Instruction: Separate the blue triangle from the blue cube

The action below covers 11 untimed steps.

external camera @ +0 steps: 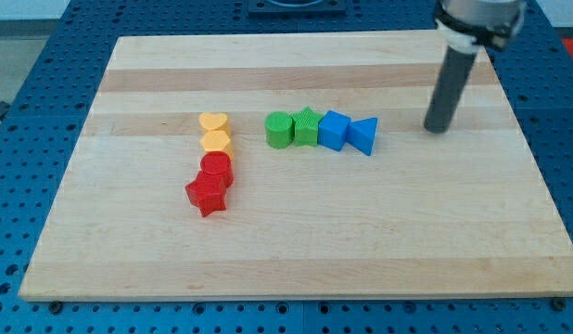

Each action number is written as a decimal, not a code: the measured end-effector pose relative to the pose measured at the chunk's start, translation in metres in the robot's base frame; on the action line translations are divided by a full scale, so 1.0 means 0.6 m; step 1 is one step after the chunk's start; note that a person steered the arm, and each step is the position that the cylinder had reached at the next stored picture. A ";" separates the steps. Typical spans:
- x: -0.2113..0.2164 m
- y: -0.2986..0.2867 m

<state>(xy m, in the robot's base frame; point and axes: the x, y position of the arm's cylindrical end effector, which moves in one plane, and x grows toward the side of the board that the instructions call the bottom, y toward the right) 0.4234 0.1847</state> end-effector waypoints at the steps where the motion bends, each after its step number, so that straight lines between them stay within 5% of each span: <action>1: 0.050 -0.022; 4: 0.072 -0.189; 9: 0.009 -0.129; 11: 0.029 -0.223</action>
